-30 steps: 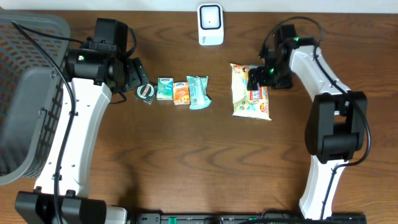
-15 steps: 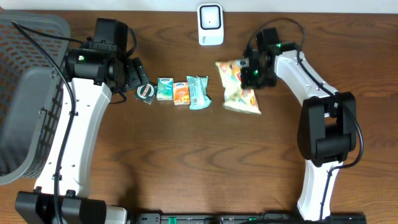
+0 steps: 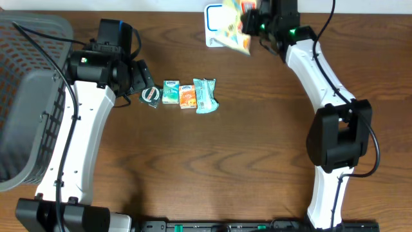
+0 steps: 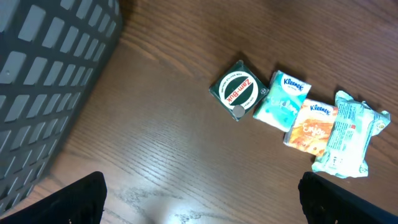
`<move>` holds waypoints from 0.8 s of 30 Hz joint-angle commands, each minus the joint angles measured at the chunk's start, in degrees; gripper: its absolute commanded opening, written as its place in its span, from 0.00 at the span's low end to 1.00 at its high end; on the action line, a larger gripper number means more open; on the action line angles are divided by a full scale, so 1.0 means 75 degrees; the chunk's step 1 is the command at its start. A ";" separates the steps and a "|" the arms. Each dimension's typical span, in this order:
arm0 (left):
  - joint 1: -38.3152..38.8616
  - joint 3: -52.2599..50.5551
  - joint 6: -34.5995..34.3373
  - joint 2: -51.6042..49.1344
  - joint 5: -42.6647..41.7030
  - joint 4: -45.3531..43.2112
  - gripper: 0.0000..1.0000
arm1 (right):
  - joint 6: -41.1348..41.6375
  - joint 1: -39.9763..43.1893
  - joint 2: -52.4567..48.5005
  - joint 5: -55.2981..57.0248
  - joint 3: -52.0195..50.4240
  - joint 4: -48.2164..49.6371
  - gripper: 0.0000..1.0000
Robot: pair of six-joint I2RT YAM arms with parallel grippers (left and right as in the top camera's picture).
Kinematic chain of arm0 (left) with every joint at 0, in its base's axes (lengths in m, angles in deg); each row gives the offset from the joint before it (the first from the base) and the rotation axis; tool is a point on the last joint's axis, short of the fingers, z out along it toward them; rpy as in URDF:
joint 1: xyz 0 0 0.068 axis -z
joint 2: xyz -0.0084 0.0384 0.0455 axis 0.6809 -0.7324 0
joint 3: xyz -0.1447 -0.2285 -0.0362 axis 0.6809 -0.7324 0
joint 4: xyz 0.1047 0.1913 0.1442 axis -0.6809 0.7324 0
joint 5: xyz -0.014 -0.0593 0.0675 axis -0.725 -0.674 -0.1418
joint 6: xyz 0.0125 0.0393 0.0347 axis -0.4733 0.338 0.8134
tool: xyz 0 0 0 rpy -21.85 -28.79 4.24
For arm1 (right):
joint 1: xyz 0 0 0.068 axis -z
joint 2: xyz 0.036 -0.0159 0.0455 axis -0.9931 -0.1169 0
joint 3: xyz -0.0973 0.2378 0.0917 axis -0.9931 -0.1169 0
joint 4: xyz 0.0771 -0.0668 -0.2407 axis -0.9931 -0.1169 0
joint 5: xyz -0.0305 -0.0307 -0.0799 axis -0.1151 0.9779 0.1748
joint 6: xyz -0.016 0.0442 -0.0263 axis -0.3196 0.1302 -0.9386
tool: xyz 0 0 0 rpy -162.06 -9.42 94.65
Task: Scan the item barcode
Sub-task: 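Hold the bag in front of the scanner with the right gripper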
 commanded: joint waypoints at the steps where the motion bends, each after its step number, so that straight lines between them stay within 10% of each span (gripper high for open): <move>1: -0.0012 0.0067 -0.0093 -0.0026 0.0067 0.0026 0.98 | 0.0574 -0.0379 -0.0393 0.0152 0.0020 0.0769 0.01; 15: -0.0012 0.0067 -0.0093 -0.0026 0.0067 0.0026 0.98 | -0.0236 -0.0475 -0.1078 0.1833 0.0023 0.2827 0.01; 24: -0.0012 0.0067 -0.0093 -0.0026 0.0067 0.0026 0.98 | -0.0901 0.0965 0.0172 0.1955 0.0023 0.1163 0.01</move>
